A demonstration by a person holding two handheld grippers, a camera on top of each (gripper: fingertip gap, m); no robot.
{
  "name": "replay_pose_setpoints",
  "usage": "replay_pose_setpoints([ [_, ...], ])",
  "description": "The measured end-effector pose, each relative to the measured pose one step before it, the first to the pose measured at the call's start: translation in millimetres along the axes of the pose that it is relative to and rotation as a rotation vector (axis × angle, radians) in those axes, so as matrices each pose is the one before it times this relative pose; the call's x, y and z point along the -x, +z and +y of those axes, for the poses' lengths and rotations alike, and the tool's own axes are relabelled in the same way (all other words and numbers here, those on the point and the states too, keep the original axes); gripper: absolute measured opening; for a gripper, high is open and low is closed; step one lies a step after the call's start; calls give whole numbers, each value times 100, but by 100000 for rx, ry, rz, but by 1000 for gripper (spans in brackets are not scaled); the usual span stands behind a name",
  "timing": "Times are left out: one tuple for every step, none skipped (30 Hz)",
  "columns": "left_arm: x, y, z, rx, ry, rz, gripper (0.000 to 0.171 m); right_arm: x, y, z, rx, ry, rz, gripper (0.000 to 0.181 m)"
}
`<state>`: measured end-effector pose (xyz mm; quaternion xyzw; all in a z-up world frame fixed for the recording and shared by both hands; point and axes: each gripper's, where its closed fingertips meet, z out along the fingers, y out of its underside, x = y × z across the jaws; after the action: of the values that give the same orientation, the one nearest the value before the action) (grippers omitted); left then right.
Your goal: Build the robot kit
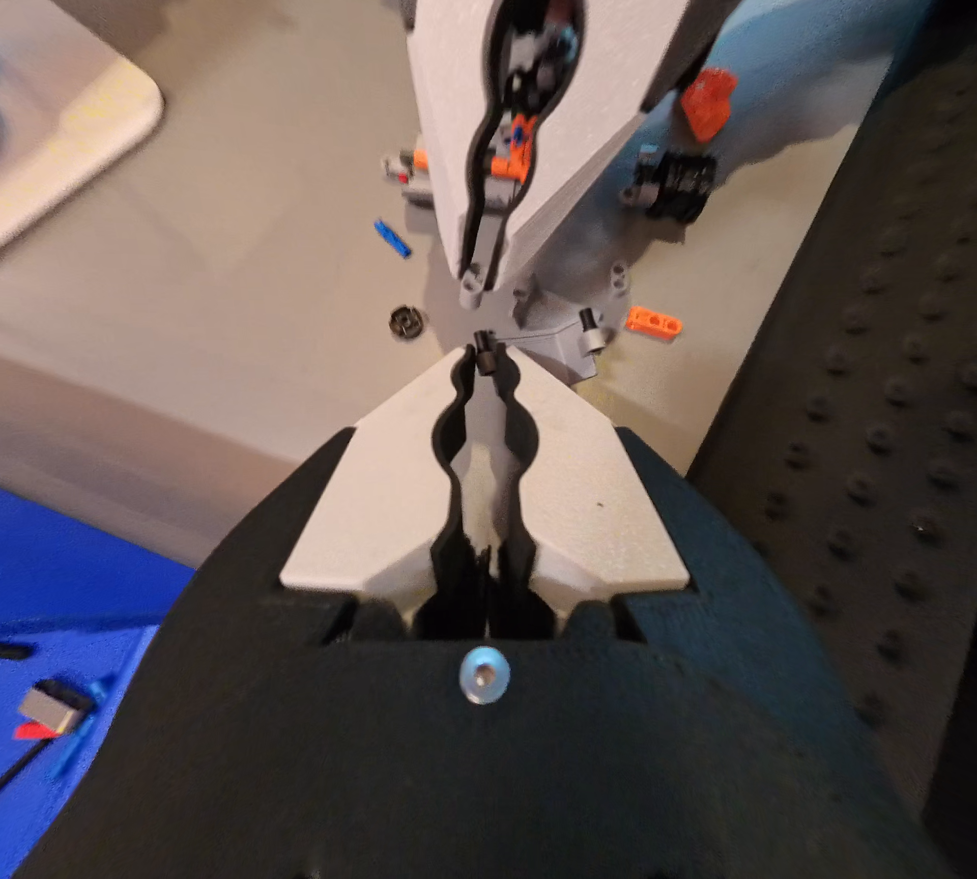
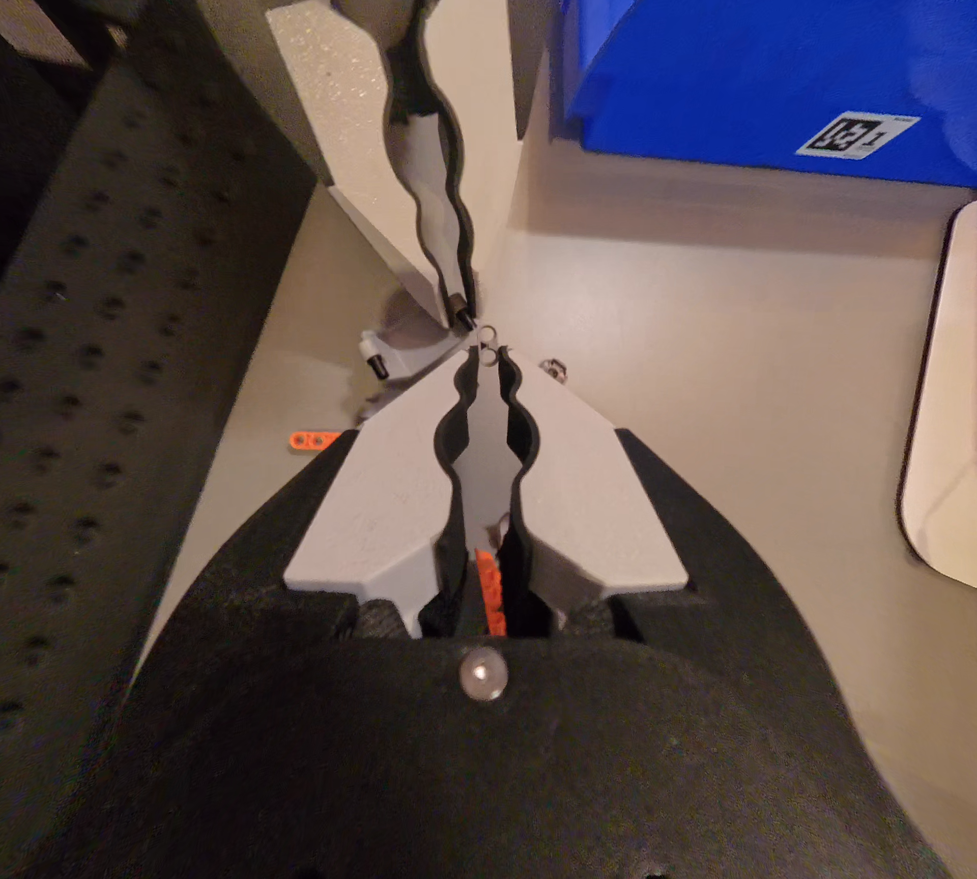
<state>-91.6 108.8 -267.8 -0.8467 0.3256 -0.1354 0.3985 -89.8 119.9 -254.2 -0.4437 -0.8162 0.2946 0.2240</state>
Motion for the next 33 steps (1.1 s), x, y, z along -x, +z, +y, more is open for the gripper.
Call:
replay_pose_setpoints([
  [168, -386, -554, -2728, 1038, -2045, 5, -86, -271, -483, -3680, 2565, -944, 5],
  [191, -345, -430, -1948, 1022, -1928, 5, -107, -291, -428, -3549, 2586, -934, 5],
  [16, -295, -453, -2423, 1661, -912, 5, -61, -282, -426, -3487, 2604, -1376, 5],
  [-242, -199, -368, -2172, 2007, 727, 5, -77, -248, -368, -3147, 2494, -1106, 5],
  [-88, 15, 187, 1251, -227, 478, 5, -100, -192, -236, -2278, 2052, -761, 5],
  [-70, 177, 555, 3095, -227, 706, 5, -63, -115, -103, -1242, 1285, -557, 5],
  [49, 232, 523, 2245, 880, -240, 5, -71, -53, 16, -353, 574, -115, 5],
  [4, 244, 495, 2035, 463, 55, 5, -72, 0, 82, 249, -14, 304, 5],
  [-198, 277, 512, 2400, -242, 1615, 5, -13, 52, 97, 537, -304, 267, 5],
  [-307, 302, 520, 2603, -303, 2357, 5, 43, 87, 86, 554, -359, 24, 5],
  [-87, 304, 458, 2296, 295, 877, 5, 89, 99, 70, 488, -325, -163, 5],
  [-29, 290, 439, 2338, 399, 443, 5, 91, 115, 71, 499, -338, -156, 5],
  [-92, 246, 379, 2134, -185, 841, 5, 51, 105, 81, 541, -341, -2, 5],
  [-64, 177, 184, 1031, -171, 380, 5, 37, 82, 79, 471, -295, 68, 5],
  [37, 57, 81, 424, -223, -511, 10, 18, 51, 48, 285, -166, -4, 5],
  [3, -5, 190, 1050, -639, -282, 17, 3, 5, 16, 76, -48, 19, 5],
  [-57, -63, 255, 1302, -836, 109, 22, -20, -21, -16, -84, 2, 55, 5],
  [9, -113, 168, 625, -632, -316, 24, -28, -37, -22, -149, 46, 40, 5],
  [82, -133, 53, -192, -654, -762, 24, -27, -35, -26, -178, 46, 34, 5],
  [51, -96, 61, -196, -977, -202, 24, -21, -10, -14, -102, 65, -8, 5],
  [-32, -14, 117, 308, -1002, 534, 24, -15, 8, 4, -31, 55, -27, 5],
  [-24, 56, 137, 519, -585, 402, 23, 15, 27, 20, 32, 22, -68, 5],
  [28, 123, 141, 629, -416, 88, 23, 36, 38, 21, 143, -34, -95, 5],
  [-42, 142, 90, 429, -391, 451, 21, 34, 35, 16, 199, -141, -6, 5],
  [-116, 98, -105, -595, -625, 949, 19, 26, 17, 11, 125, -151, 49, 5],
  [-109, 94, -59, -159, -835, 885, 18, 37, 7, -15, 26, -85, -52, 5],
  [-26, 76, -74, -250, -487, 370, 15, 26, 6, -17, -8, -66, -27, 5],
  [-86, 62, -55, -212, -26, 636, 11, 9, -7, -10, -38, -57, 5, 5],
  [-45, 59, -71, -272, -227, 441, 10, 15, -6, -9, -7, 11, -100, 4],
  [0, 47, -54, -219, -431, 227, 11, 17, -3, 5, 37, -4, -123, 4],
  [-2, 30, -34, -176, -501, 368, 12, 8, 0, 19, 82, -34, -78, 5],
  [-49, 14, -58, -366, -504, 758, 15, 7, 0, 21, 92, -15, -62, 5],
  [-61, -18, -127, -798, -605, 938, 18, -11, 0, 15, 31, -6, 12, 5],
])
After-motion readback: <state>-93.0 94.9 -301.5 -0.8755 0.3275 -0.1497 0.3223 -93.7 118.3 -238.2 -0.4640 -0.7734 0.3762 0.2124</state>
